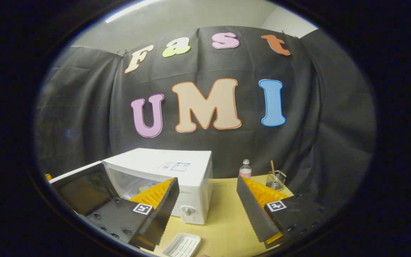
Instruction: Open the microwave oven with the left hand, put the food in, and close the microwave oven.
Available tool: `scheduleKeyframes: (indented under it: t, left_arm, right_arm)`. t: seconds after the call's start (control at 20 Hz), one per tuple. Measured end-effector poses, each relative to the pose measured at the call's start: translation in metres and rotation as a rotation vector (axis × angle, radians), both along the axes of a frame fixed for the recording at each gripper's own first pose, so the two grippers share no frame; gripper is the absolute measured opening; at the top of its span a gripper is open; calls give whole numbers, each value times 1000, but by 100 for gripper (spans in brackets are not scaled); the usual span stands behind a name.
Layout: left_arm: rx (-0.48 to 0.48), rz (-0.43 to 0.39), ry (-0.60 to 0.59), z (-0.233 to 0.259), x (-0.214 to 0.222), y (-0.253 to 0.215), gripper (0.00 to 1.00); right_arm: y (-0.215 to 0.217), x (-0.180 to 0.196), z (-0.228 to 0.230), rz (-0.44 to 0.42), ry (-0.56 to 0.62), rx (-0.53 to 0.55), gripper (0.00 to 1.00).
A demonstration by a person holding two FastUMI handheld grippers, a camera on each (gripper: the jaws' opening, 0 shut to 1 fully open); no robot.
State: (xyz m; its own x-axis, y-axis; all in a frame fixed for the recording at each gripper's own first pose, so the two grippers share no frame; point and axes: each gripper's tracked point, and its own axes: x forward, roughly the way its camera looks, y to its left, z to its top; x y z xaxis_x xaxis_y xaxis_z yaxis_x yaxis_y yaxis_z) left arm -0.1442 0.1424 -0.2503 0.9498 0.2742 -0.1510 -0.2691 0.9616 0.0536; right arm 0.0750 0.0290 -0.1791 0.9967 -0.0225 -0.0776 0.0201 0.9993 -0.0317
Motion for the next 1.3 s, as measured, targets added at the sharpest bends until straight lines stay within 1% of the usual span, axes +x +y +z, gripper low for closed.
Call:
scheduleKeyframes:
  t: [0.15, 0.25, 0.3, 0.4, 0.5, 0.65, 0.8, 0.9, 0.95, 1.05, 1.1, 1.15, 1.3]
  left_arm:
    - [-5, -19, -14, 7, 1, -15, 1]
    - [4, 12, -14, 9, 1, -12, 1]
    - [8, 23, -20, 12, 0, -14, 0]
    - [12, 39, -9, 9, 3, -16, 0]
    - [7, 35, -7, 9, 6, -27, 1]
    - [-26, 1, -30, 12, 14, -52, 1]
    - [-66, -67, -60, 17, 27, -90, 0]
    - [-69, -94, -64, 14, 35, -108, 1]
    - [-70, -95, -70, 15, 39, -113, 1]
    - [-73, -77, -65, 10, 46, -122, 1]
    - [-73, -68, -65, 9, 49, -127, 0]
    - [-74, -67, -60, 6, 51, -134, 1]
    - [-71, -76, -60, 4, 60, -158, 0]
  right_arm:
    - [-26, 2, 8, -36, -36, 2, 99]
    - [-44, 9, 16, -81, -53, 33, 99]
    - [-50, 11, 22, -88, -72, 52, 91]
    - [-66, 15, 37, -127, -124, 86, 92]
    - [-79, 16, 41, -150, -145, 96, 91]
    - [-89, 14, 39, -147, -130, 55, 91]
    - [-91, 15, 43, -130, -129, 64, 92]
    - [-99, 17, 39, -155, -124, 42, 91]
    - [-101, 18, 37, -168, -118, 24, 91]
    - [-90, 21, 34, -145, -106, -4, 91]
    - [-84, 23, 32, -127, -97, -6, 99]
    - [-79, 26, 27, -108, -86, -4, 92]
    - [-69, 32, 23, -70, -67, 5, 92]
